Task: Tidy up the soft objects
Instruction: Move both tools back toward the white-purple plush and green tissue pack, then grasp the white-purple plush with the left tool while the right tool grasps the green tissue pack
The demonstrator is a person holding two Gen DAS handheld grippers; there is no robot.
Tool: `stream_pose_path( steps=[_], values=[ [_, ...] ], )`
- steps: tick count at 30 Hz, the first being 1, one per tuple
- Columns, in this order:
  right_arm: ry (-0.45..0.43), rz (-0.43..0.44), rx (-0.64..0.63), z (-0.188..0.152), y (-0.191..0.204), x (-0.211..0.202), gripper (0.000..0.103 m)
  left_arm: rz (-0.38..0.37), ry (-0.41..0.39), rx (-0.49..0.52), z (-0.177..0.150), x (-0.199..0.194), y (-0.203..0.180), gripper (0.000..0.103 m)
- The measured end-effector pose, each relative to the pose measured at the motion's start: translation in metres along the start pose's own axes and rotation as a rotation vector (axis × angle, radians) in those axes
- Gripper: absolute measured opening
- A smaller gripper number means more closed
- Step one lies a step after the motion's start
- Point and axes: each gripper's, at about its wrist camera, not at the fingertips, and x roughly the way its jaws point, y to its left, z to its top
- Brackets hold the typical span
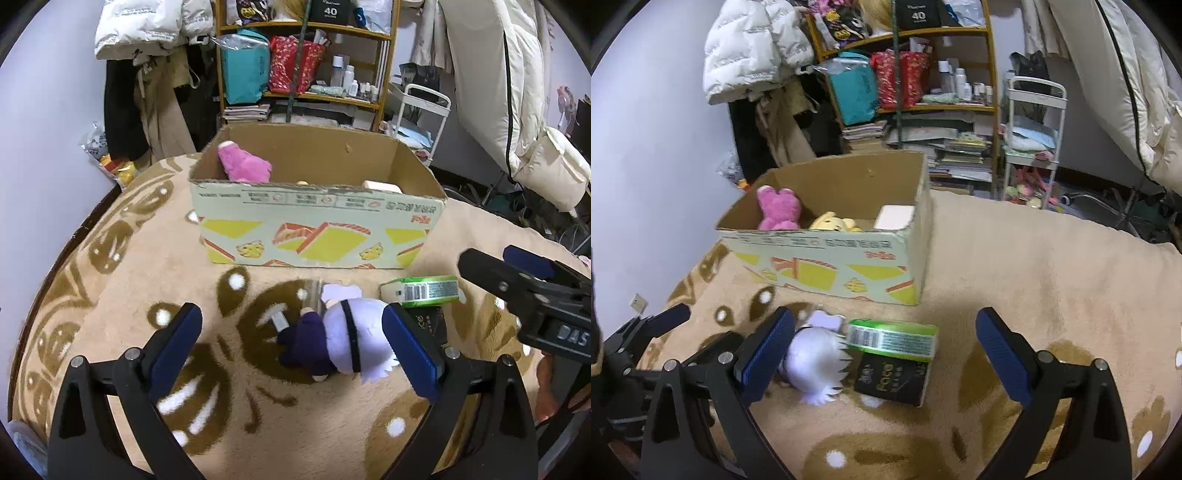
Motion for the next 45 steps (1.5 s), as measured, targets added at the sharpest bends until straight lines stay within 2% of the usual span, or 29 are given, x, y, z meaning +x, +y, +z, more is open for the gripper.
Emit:
stream_pose_path(
  steps=[17,25,29,37,42,45],
  values=[
    [0.147,0.014,0.09,-0.001,-0.012,0.051,0.103,-0.107,0.091,0.065,-0.004,0.046,-0.032,0.097],
    [0.243,0.021,0.096,-0.008,-0.012,0.079,0.103,-0.123,0.198,0.047,-0.008,0.078,-0.036,0.097],
    [0.277,0.014,0.102,-0.012,-0.013,0.089,0.103,-0.108,0.243,0.055,-0.01,0.093,-0.04,0.097],
    [0.311,0.027,0.14,-0.016,-0.019,0.097,0.103,-0.082,0.262,0.073,-0.013,0.104,-0.044,0.097],
    [0.289,0.024,0.161,-0.014,-0.025,0.092,0.102,-0.087,0.255,0.074,-0.012,0.104,-0.043,0.095],
    [0.287,0.038,0.165,-0.013,-0.026,0.09,0.094,-0.085,0.244,0.054,-0.015,0.098,-0.035,0.091]
  ],
)
